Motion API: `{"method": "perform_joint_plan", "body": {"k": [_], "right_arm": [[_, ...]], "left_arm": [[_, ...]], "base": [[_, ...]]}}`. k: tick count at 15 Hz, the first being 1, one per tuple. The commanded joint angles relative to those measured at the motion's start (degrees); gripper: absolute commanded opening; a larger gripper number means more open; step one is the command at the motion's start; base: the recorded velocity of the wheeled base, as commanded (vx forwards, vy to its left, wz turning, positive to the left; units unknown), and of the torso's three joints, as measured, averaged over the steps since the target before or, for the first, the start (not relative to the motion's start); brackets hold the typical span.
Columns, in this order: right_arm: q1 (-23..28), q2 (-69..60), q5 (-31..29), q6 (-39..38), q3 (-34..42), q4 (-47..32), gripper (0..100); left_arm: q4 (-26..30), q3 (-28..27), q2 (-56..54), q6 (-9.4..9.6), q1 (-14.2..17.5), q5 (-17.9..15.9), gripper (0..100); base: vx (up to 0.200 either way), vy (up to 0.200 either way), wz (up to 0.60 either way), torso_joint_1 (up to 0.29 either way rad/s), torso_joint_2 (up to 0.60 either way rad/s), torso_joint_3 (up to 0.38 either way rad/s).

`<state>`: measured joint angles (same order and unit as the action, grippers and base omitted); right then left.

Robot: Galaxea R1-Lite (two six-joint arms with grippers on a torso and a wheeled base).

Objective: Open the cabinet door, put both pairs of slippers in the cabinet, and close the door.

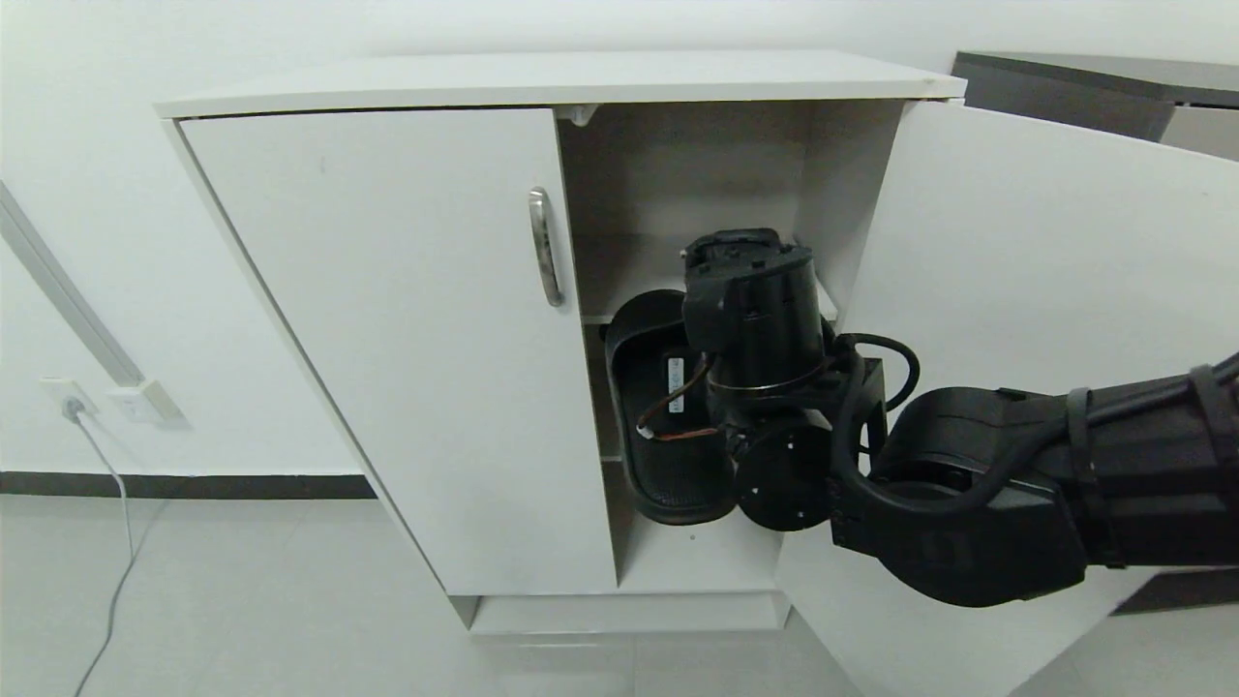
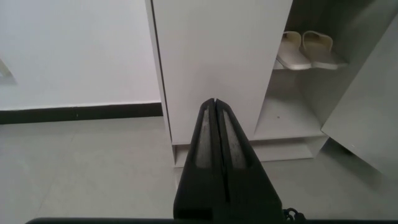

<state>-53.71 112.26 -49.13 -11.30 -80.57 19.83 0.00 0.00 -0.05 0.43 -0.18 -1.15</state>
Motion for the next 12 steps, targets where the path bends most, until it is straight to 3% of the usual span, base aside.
{"method": "perform_joint_plan", "body": {"k": [1,6,12], "right_arm": [[-0.17,-0.91,0.00,0.14,0.15,0.03,0],[-0.08,-1.52,0.00,1.46,0.59,0.20,0],[3.09,5.07,1.49,1.63,-6.88,0.29,0]], "left_arm": [[0.00,0.00,0.05,0.01,0.01,0.00,0],[0.00,0.00,0.05,0.01,0.01,0.00,0],[0.00,0.00,0.05,-0.16,0.01,0.00,0]], "base": [[0.200,0.000,0.00,0.012,0.00,0.007],[0.200,0.000,0.00,0.003,0.00,0.003],[0.000,0.000,0.00,0.000,0.00,0.000]]}}
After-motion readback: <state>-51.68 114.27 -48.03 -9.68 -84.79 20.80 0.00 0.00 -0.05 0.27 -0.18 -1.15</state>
